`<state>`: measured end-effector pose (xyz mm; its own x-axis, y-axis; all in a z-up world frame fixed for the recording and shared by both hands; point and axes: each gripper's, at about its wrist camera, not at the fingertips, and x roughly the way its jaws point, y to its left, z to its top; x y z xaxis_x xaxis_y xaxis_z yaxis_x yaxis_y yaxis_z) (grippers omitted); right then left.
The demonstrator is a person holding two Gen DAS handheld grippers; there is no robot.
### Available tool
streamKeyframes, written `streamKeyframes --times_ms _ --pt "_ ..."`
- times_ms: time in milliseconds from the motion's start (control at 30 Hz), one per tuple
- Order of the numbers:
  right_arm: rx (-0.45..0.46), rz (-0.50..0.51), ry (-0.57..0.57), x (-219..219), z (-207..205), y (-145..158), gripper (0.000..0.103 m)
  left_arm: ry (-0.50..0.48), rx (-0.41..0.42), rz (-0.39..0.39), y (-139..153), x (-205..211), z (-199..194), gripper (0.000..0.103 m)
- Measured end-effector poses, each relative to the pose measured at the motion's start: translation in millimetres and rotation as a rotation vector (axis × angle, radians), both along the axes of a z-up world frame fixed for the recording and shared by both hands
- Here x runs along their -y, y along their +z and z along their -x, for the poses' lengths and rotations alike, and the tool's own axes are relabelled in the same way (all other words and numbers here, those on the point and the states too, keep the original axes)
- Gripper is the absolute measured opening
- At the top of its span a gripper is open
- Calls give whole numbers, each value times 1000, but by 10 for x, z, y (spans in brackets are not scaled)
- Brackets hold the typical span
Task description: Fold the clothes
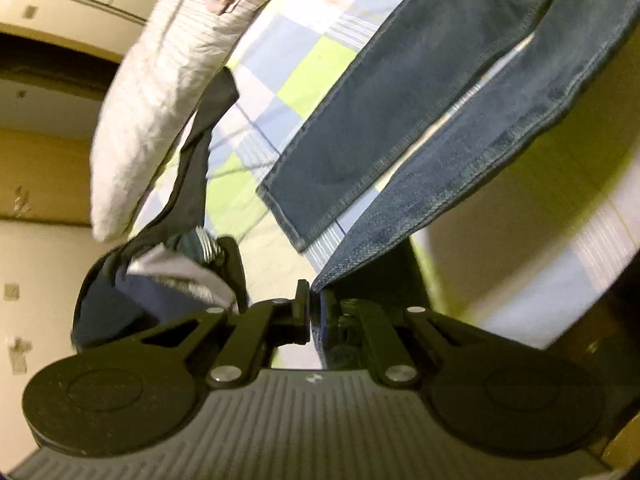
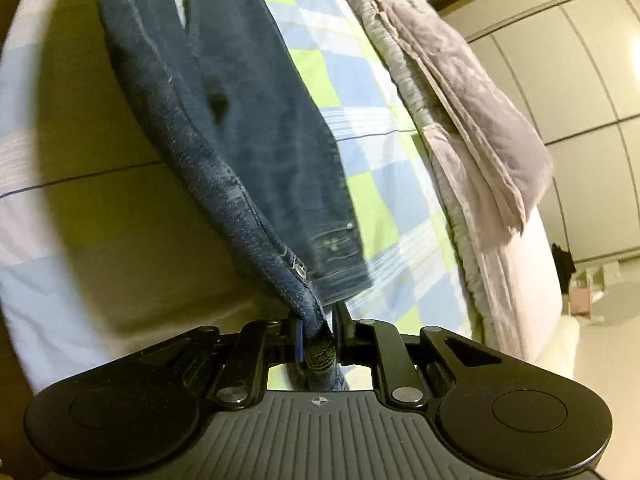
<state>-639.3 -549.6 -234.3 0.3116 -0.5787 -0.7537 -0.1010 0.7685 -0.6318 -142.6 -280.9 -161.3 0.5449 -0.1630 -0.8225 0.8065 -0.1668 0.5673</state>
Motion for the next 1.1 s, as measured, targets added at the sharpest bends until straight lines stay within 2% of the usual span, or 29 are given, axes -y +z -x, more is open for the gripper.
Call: streamKeyframes --times_ms 133,300,533,867,967,1067,1100 --pt "-49 4 -6 435 -293 9 12 -26 -93 -81 -21 439 -459 5" --pt "-135 -44 -51 1063 -719 -119 12 -62 -232 -178 -291 966 -1060 5" --pt "-202 -114 -130 1655 -1170 -406 12 -143 -290 -289 -806 1617 -1578 5" --pt "-258 -259 -131 2370 -1430 -914 13 -112 -277 -364 -1311 2266 -1849 7" --pt "-252 -299 -139 2576 -1490 -1141 13 -96 -212 -368 -1523 2385 -1843 10" --pt "-189 -261 -234 2734 -1492 -1325 47 -106 -119 -375 -1678 2442 -1793 14" --pt "-148 -260 -278 2772 -1467 -1322 48 -113 -91 -368 -1686 2439 -1780 16"
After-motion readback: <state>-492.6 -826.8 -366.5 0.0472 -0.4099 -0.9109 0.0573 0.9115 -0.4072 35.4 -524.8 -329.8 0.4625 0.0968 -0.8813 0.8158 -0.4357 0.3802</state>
